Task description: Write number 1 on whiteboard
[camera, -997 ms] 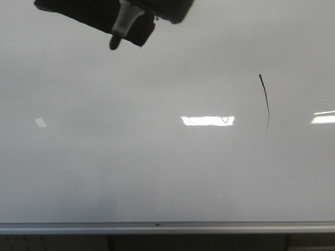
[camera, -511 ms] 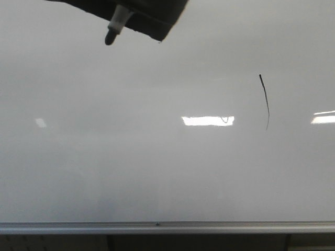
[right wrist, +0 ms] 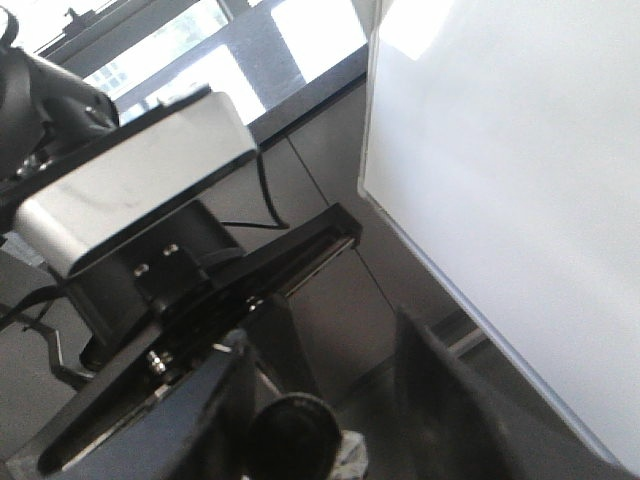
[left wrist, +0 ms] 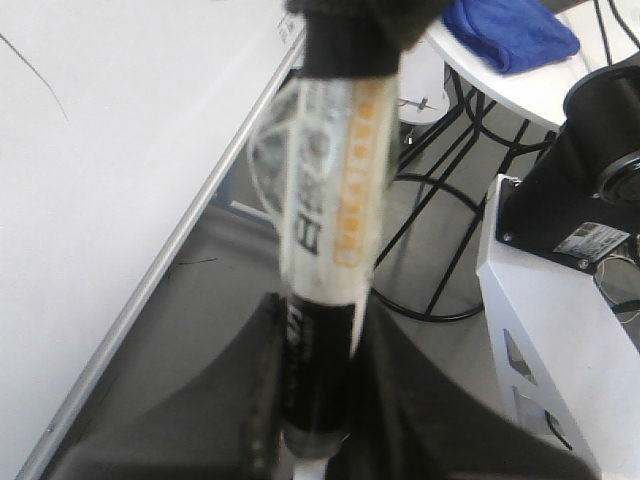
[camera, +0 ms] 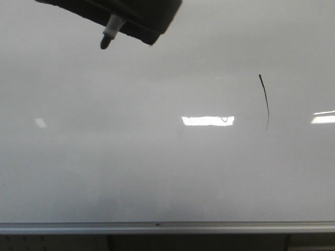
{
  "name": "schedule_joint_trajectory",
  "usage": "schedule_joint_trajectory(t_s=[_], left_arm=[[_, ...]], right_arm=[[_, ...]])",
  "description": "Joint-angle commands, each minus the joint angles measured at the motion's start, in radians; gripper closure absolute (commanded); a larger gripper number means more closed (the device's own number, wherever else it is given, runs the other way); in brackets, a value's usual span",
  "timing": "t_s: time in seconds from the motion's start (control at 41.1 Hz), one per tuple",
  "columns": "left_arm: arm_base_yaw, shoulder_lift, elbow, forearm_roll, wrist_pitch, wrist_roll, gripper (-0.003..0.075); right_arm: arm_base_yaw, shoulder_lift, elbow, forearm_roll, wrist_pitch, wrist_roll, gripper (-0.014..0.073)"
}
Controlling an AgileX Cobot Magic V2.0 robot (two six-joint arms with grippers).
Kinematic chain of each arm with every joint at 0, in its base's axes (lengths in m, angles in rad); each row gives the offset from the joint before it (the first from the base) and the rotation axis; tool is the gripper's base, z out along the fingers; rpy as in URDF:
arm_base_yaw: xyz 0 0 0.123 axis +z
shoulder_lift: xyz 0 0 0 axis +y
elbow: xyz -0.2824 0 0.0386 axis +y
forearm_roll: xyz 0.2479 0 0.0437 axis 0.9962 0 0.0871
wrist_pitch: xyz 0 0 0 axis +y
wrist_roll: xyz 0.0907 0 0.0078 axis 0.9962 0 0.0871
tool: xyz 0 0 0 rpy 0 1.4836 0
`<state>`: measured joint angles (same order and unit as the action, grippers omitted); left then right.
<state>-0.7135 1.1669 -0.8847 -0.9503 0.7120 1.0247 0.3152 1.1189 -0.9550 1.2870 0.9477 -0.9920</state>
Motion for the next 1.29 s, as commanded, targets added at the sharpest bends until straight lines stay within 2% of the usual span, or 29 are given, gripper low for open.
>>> schedule_joint_trajectory(t_s=[0.0, 0.17, 0.389, 0.438, 0.657, 0.827, 0.973, 1.265], left_arm=[[0.015, -0.014, -0.031, -0.026, -0.033, -0.005, 0.0741], [0.110, -0.011, -0.026, -0.015, -0.065, -0.014, 0.0741], [0.359, -0.011, 0.000, -0.013, -0.148, -0.025, 0.0741], [0.413, -0.011, 0.007, -0.013, -0.159, -0.025, 0.0741], [0.683, -0.011, 0.042, -0.006, -0.208, -0.025, 0.0741], [0.848, -0.011, 0.091, 0.001, -0.259, -0.025, 0.0741], [0.903, -0.003, 0.112, -0.001, -0.289, -0.032, 0.0741], [0.901, 0.192, 0.097, 0.007, -0.355, -0.048, 0.0741]], right_arm=[[-0.015, -0.024, -0.036, 0.071, -0.041, -0.015, 0.0176], [-0.067, -0.046, -0.036, 0.056, -0.051, -0.015, 0.0176], [-0.155, -0.144, 0.005, -0.057, -0.154, -0.002, 0.0194], [-0.171, -0.167, 0.024, -0.079, -0.165, 0.001, 0.0228], [-0.218, -0.282, 0.152, -0.092, -0.246, 0.003, 0.0515], [-0.218, -0.382, 0.260, -0.102, -0.339, 0.003, 0.0670], [-0.218, -0.428, 0.318, -0.109, -0.360, 0.003, 0.0659], [-0.218, -0.430, 0.332, -0.109, -0.349, 0.003, 0.0661]])
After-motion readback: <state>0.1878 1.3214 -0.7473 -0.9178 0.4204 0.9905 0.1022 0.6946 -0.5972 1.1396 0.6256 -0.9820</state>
